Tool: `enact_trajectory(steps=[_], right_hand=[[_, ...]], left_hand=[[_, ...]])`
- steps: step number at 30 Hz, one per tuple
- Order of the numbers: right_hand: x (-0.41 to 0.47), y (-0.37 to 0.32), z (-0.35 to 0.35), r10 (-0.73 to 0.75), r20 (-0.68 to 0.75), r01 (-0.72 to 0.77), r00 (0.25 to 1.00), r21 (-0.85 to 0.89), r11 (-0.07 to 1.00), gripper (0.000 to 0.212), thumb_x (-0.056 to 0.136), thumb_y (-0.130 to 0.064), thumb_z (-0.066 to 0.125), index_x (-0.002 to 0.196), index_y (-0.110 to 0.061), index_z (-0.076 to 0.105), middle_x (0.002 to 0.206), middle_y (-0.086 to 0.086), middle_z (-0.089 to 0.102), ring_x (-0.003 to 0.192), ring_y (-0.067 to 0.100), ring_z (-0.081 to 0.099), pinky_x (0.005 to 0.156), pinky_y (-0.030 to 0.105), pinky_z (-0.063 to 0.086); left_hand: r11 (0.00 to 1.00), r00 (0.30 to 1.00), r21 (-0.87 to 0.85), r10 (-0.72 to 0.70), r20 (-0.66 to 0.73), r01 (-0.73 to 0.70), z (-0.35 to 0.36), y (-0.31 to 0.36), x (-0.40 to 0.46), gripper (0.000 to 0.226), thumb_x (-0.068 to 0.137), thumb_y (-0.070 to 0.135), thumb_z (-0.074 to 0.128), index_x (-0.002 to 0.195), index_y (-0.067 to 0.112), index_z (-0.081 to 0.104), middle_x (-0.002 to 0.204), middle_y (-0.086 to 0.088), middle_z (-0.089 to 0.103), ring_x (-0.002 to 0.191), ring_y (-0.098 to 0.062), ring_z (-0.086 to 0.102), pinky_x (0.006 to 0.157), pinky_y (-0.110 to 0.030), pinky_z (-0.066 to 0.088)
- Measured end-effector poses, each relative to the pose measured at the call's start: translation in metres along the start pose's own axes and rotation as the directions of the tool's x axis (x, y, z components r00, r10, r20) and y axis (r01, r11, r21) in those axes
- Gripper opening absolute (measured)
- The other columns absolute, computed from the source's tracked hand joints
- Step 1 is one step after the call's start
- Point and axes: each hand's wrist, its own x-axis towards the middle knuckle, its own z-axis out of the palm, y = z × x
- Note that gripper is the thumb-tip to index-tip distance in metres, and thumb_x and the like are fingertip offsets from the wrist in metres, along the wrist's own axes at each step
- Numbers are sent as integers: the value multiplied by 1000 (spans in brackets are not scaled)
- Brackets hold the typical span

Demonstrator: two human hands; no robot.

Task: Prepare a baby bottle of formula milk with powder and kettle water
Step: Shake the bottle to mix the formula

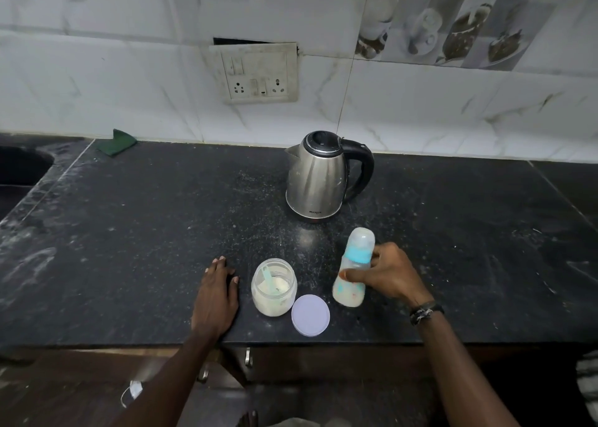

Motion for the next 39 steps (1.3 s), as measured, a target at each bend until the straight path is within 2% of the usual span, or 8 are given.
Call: enact_trajectory(steps=[2, 6, 9, 13, 17, 23, 36, 39], right_hand=[[-1, -2, -1, 11, -14, -12, 1000, -120, 993, 56, 49, -55, 88, 91, -21, 71, 89, -5, 72, 84, 16, 70, 78, 42, 59], [0, 0, 3, 2, 12, -2, 1000, 3, 1000, 49, 53, -47, 91, 90, -19, 75, 87, -6, 76, 83, 13, 73, 79, 41, 60], [0, -2, 2, 19, -55, -27, 998, -147, 989, 58, 51, -57, 87, 93, -20, 70, 91, -4, 71, 86, 18, 69, 76, 38, 58], [1, 1, 4, 7, 3, -7, 1000, 11, 1000, 45, 55, -45, 92, 89, -20, 75, 90, -4, 77, 81, 11, 73, 77, 38, 61], [3, 0, 3, 44, -48, -52, 998, -205, 977, 62, 52, -58, 87, 97, -20, 67, 95, -1, 71, 87, 18, 69, 78, 41, 59], [4, 3, -6, -1, 73, 3, 997, -36, 999, 51, 54, -49, 90, 94, -22, 74, 91, -5, 76, 82, 10, 72, 76, 40, 61], [6, 5, -8, 19, 50, -21, 999, 51, 998, 54, 49, -46, 90, 93, -19, 75, 87, -4, 77, 82, 12, 74, 80, 42, 61], [6, 7, -8, 8, -32, -9, 999, -28, 1000, 46, 52, -48, 90, 85, -23, 71, 83, -8, 73, 79, 11, 70, 74, 38, 59]], left_hand=[[1000, 1000, 2, -4, 0, 4, 0, 0, -1, 30, 100, 17, 54, 125, 1, 59, 151, -19, 44, 142, -33, 39, 120, -45, 30], [1000, 1000, -1, -4, -2, 4, 0, 1, 0, 33, 100, 18, 53, 129, 0, 57, 151, -20, 44, 142, -33, 39, 119, -45, 31], [1000, 1000, 3, -7, 0, 7, 0, 0, -1, 32, 100, 17, 54, 128, 1, 57, 151, -20, 44, 142, -34, 39, 119, -45, 30], [1000, 1000, -2, -3, -9, 3, 1, -1, 0, 30, 100, 17, 55, 125, 1, 59, 150, -20, 45, 141, -33, 40, 119, -44, 30], [1000, 1000, -12, -12, -1, 12, 1, -1, 0, 32, 100, 17, 54, 127, 1, 58, 150, -19, 45, 142, -32, 39, 119, -44, 30], [1000, 1000, -11, -15, 9, 15, 2, -2, 0, 32, 100, 18, 53, 126, 0, 58, 152, -18, 44, 143, -31, 38, 121, -43, 28], [1000, 1000, -9, -14, 8, 14, 3, -4, 1, 33, 100, 19, 54, 127, 1, 58, 151, -18, 45, 142, -32, 39, 120, -44, 30], [1000, 1000, -13, -11, 2, 11, 3, -4, 1, 29, 100, 18, 54, 123, 2, 60, 150, -19, 46, 141, -33, 40, 119, -45, 30]])
